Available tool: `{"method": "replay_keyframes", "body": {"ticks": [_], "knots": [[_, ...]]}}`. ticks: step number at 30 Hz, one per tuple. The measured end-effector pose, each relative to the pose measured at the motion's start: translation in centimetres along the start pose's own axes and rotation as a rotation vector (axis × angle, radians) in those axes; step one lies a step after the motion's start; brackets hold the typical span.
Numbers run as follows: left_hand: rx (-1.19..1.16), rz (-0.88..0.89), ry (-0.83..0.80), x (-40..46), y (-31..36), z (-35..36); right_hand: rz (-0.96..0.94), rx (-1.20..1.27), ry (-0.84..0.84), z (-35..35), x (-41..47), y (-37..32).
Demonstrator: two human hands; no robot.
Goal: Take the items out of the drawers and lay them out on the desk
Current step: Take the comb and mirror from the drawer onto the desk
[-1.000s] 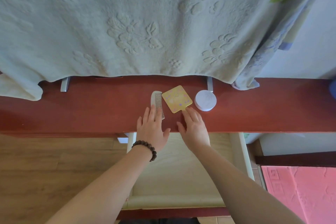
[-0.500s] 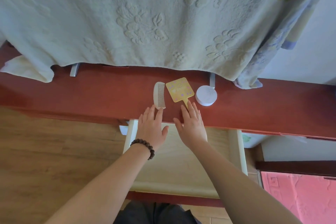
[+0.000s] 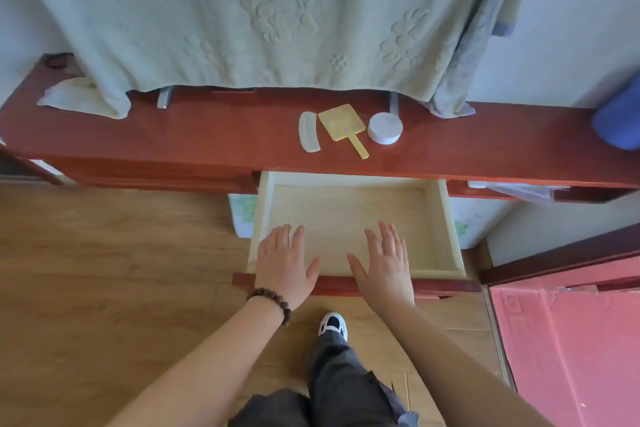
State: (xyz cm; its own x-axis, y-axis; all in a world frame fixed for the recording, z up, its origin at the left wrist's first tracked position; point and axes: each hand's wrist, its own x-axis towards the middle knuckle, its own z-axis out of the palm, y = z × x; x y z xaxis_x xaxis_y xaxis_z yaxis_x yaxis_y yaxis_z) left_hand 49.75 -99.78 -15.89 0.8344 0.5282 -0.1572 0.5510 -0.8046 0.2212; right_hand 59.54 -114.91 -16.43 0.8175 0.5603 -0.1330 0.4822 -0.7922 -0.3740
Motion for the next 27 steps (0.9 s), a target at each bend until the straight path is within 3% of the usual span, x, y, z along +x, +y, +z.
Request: {"method": "replay_keyframes", "body": {"ticks": [10, 22, 27], "knots": [[0.013, -0.130, 0.018, -8.5, -0.2, 3.2, 0.340, 0.012, 0.007, 1.6, -8.7, 1.7], [-0.459, -0.735, -0.065, -7.7, 3.7, 5.2, 0.698, 0.323, 0.010, 1.8, -7.2, 4.0], [-0.484, -0.779, -0.022, -6.0, 4.9, 5.3, 0.749, 0.397, 0.012, 1.6, -6.0, 4.8]]}}
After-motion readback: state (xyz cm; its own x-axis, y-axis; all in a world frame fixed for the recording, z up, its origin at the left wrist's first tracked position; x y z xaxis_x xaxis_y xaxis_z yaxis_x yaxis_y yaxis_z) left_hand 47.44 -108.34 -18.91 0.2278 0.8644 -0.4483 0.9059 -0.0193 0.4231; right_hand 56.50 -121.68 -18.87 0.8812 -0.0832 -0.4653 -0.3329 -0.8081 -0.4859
